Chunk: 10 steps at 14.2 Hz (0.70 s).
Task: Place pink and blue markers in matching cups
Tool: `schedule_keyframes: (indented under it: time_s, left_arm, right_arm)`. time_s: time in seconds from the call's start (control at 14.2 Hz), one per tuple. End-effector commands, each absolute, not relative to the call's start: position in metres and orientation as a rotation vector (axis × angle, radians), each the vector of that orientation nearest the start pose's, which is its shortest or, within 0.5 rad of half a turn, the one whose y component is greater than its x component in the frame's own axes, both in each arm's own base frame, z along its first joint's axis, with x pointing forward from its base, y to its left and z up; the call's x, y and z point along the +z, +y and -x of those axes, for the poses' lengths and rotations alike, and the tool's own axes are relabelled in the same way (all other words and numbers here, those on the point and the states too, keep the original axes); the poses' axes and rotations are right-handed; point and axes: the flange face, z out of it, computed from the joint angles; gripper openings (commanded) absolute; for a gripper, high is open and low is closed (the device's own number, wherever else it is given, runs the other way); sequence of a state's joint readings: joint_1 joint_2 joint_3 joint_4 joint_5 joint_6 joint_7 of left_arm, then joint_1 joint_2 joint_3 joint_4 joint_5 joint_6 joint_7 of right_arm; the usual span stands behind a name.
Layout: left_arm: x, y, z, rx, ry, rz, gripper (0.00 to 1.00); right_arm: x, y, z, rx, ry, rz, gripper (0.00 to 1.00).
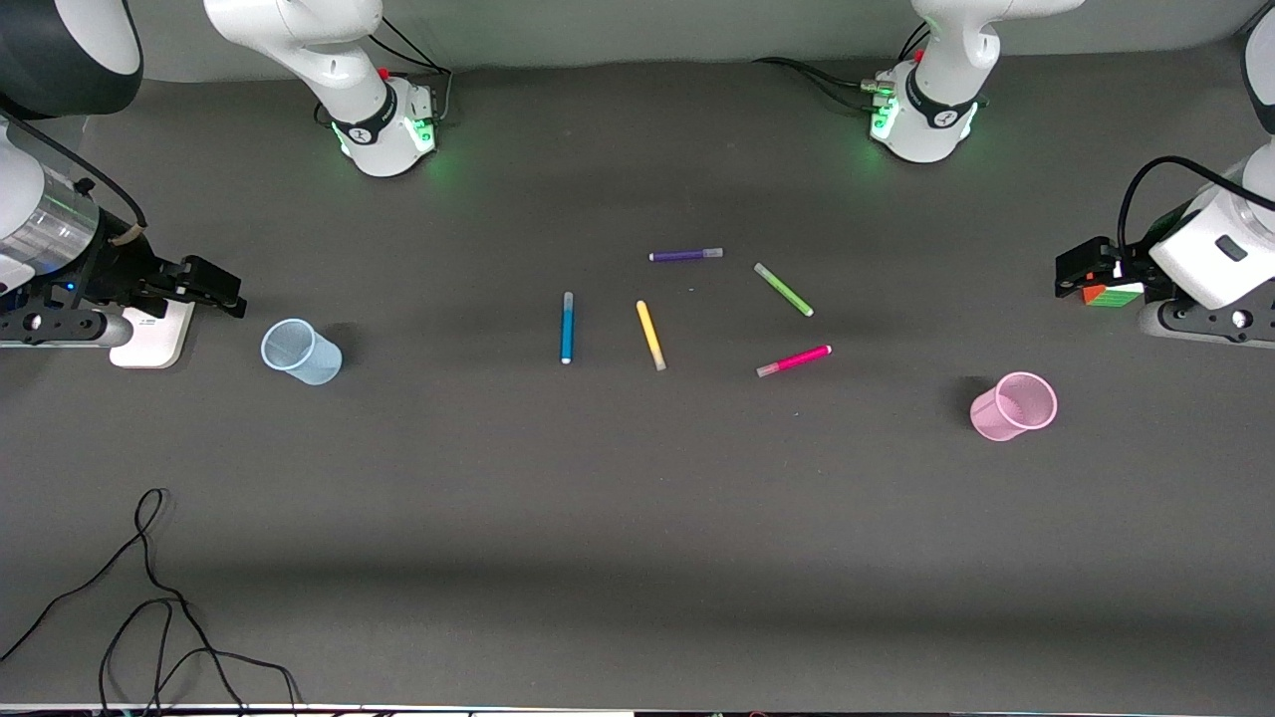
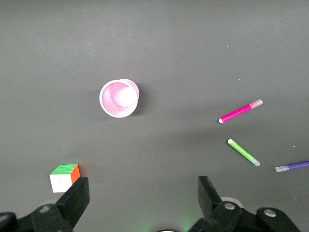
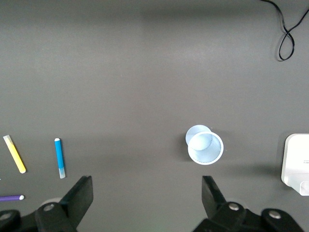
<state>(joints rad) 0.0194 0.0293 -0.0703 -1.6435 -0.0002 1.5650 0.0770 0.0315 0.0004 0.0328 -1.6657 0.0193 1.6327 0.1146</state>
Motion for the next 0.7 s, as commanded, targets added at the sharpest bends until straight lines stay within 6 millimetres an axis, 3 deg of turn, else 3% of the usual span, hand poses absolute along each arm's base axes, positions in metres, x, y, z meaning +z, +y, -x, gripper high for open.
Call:
schedule_keyframes:
  time_s: [0.0,0.14,0.28,0.35,0.49,0.63]
  left_arm:
    - [0.575,-0.027,-0.558,0.162,0.214,3.145,1.00]
    - [0.575,-0.030,-0.559,0.162,0.222,3.144,1.00]
    - [0.575,-0.034,-0.560,0.154,0.234,3.144,1.00]
    - [0.575,-0.036,-0.560,0.157,0.238,3.143,1.00]
    - [0.575,-0.038,-0.560,0.154,0.246,3.144,1.00]
    - [0.575,-0.066,-0.557,0.160,0.322,3.135,1.00]
  right_arm:
    - [0.583,0.040,-0.555,0.064,0.082,3.114,1.00]
    - [0.563,0.044,-0.560,0.127,0.096,3.105,1.00]
    - [0.530,0.070,-0.571,0.219,0.035,3.102,1.00]
    - [0.510,0.086,-0.577,0.274,0.017,3.072,1.00]
    - [0.466,0.113,-0.593,0.413,0.150,2.926,1.00]
    - [0.429,0.165,-0.604,0.518,0.128,2.852,1.00]
